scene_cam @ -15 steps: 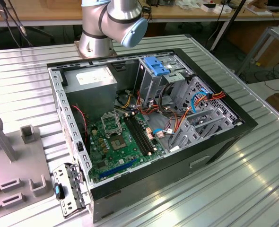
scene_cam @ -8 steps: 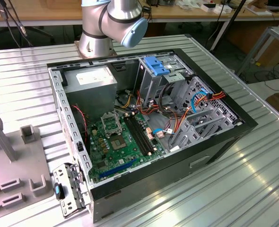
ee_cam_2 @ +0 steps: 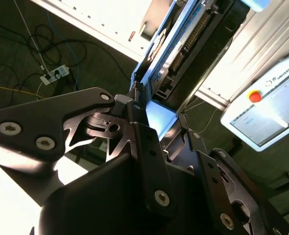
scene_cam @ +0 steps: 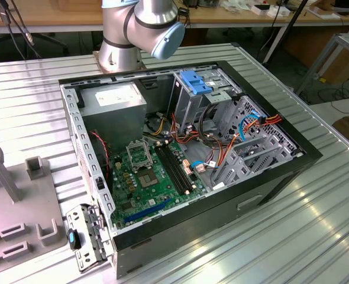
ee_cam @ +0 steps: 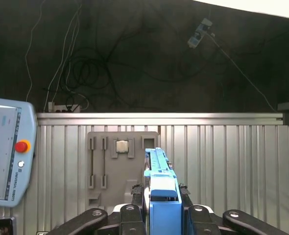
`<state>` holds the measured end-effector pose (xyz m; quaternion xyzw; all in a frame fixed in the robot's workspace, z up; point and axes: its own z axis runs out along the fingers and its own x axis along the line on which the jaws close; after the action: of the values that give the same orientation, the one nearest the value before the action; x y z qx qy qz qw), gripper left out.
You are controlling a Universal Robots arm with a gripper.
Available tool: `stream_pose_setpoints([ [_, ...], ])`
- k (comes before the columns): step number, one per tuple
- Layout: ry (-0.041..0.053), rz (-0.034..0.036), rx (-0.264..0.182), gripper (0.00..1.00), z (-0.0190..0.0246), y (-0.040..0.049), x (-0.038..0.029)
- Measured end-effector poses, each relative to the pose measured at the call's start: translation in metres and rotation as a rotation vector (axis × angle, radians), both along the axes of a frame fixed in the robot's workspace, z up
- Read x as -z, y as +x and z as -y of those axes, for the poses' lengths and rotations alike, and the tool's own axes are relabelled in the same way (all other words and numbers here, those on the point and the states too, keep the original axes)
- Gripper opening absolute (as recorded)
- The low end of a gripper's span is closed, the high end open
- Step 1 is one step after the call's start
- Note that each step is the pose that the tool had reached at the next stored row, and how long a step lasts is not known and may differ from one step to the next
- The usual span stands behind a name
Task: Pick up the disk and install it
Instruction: 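Pick up the disk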
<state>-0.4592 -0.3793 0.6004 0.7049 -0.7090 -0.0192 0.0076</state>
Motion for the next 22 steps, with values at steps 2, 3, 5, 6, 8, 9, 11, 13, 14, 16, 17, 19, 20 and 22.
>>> stream_pose_setpoints([
  [2, 0.0002, 0.0007, 0.0, 0.37, 0.0001, 0.0012, 0.0002],
  [3, 0.0001, 0.0007, 0.0, 0.37, 0.0, 0.0017, 0.0003],
  [5, 0.0, 0.0006, 0.0, 0.37, 0.0, 0.0033, 0.0002],
  [6, 0.0001, 0.0008, 0.0, 0.37, 0.0001, 0.0051, 0.0004],
  [8, 0.0001, 0.0008, 0.0, 0.37, 0.0, 0.0205, 0.0007],
  [9, 0.0001, 0.0007, 0.0, 0.37, 0.0, 0.0256, 0.0007],
  [11, 0.0001, 0.0007, 0.0, 0.37, 0.0, 0.0318, 0.0008],
  [13, 0.0001, 0.0007, 0.0, 0.37, 0.0, 0.0332, 0.0008],
  [14, 0.0001, 0.0007, 0.0, 0.37, 0.0, 0.0338, 0.0008],
  [16, 0.0001, 0.0008, 0.0, 0.37, 0.0, 0.0352, 0.0008],
  [17, 0.0001, 0.0008, 0.0, 0.37, 0.0, 0.0357, 0.0008],
  [19, 0.0001, 0.0008, 0.0, 0.37, 0.0, 0.0371, 0.0008],
  [20, 0.0001, 0.0007, 0.0, 0.37, 0.0, 0.0377, 0.0008],
  [22, 0.0001, 0.0007, 0.0, 0.37, 0.0, 0.0398, 0.0008],
])
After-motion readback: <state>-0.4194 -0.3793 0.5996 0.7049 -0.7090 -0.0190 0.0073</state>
